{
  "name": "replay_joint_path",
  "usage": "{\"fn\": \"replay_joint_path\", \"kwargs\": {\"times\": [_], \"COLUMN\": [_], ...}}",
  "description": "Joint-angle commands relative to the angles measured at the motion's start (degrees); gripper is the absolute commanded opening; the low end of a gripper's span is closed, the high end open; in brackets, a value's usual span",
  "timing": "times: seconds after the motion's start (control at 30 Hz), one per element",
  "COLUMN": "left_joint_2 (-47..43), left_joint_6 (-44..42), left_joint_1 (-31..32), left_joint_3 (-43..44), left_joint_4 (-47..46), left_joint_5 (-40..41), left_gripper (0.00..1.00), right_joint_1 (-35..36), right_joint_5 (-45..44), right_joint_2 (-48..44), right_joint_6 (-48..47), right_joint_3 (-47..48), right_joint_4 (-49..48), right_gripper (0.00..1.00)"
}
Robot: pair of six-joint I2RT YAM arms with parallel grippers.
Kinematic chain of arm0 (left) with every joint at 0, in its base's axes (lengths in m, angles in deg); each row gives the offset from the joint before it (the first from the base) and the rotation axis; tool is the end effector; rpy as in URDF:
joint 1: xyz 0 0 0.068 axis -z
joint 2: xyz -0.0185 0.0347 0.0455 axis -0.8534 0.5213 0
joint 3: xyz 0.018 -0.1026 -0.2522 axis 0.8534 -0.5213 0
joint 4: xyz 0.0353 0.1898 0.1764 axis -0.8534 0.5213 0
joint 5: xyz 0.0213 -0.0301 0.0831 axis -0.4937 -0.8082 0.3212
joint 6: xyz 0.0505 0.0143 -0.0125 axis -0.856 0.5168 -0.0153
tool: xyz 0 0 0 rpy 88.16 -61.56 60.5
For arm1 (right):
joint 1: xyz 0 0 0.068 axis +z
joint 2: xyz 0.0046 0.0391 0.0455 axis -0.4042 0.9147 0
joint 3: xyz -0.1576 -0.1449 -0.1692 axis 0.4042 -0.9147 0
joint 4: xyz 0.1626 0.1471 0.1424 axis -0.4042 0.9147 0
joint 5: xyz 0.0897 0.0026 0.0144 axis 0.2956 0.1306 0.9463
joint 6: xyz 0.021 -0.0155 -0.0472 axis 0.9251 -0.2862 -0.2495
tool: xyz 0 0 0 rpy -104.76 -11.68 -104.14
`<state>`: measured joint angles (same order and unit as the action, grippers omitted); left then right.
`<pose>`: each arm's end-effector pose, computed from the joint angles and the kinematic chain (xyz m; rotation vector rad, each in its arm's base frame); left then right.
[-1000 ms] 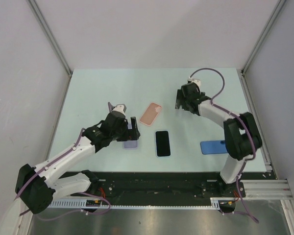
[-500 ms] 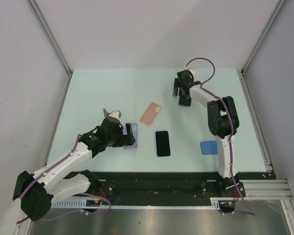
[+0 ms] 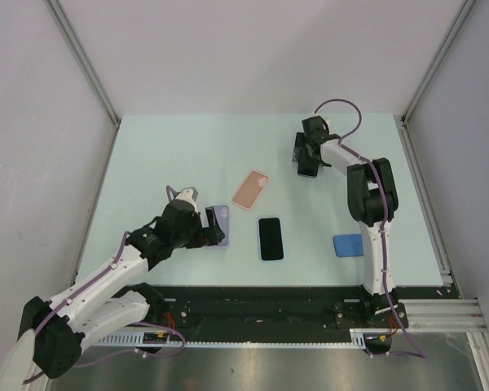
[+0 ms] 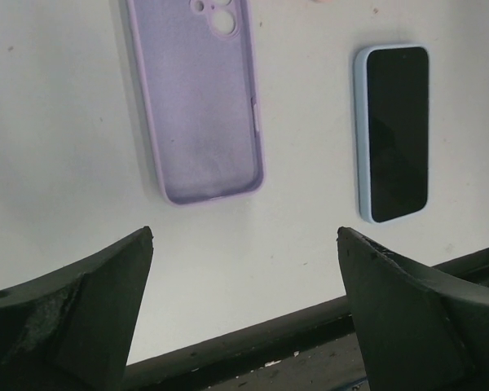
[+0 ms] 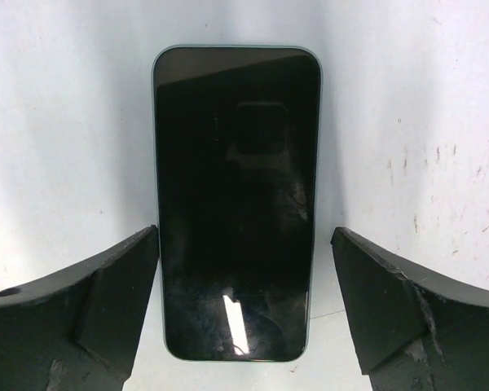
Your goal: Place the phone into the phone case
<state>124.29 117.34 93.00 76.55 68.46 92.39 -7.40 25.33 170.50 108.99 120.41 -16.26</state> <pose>0.1538 -0.1030 0.2279 -0.0842 2.4176 -0.5292 0.4826 0.1333 0.1592 0.1610 2.4467 -0.0364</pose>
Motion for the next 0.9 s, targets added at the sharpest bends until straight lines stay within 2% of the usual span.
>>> {"fn": "replay_joint_path", "kwargs": {"times": [0.0, 0.13, 0.2, 0.33, 0.43, 0.53, 0.67, 0.87], "left_joint_2": [-1.93, -1.24, 0.43, 2.37, 3.16, 3.69, 5.71, 12.03], "left_joint_6": [2.69, 1.99, 1.20, 0.76, 1.02, 1.02, 1.20, -1.26], "left_joint_1": [-0.49, -0.57, -0.58, -0.66, -0.66, -0.75, -2.15, -7.69], "left_joint_3": [-1.24, 0.52, 1.92, 2.98, 3.33, 4.91, 7.28, 15.01], "left_joint_4": [-2.13, -2.30, -2.57, -2.83, -2.92, -1.52, -0.29, -1.95], "left_joint_5": [0.12, -1.28, -2.87, -7.53, -9.20, -9.82, -9.46, -15.78], "left_gripper": [0.98, 0.96, 0.97, 0.96, 0.95, 0.95, 0.92, 0.89], "right_joint_1": [-0.36, -0.36, -0.36, -0.63, -0.63, -0.71, -0.28, 1.22], "right_joint_5": [2.46, 3.16, 4.91, 12.74, 12.30, 13.53, 21.44, 23.29], "right_joint_2": [1.27, 1.10, 0.31, -7.13, -10.23, -12.17, -15.41, -20.34], "right_joint_6": [-2.47, -5.37, -8.78, -17.14, -19.00, -22.42, -24.80, -25.95], "right_joint_3": [0.52, 0.44, -0.44, -10.07, -13.62, -14.41, -16.70, -24.34], "right_joint_4": [2.19, 3.08, 2.12, -5.16, -8.61, -7.65, -7.29, -9.75], "right_gripper": [0.89, 0.82, 0.74, 0.58, 0.48, 0.46, 0.43, 0.40]}}
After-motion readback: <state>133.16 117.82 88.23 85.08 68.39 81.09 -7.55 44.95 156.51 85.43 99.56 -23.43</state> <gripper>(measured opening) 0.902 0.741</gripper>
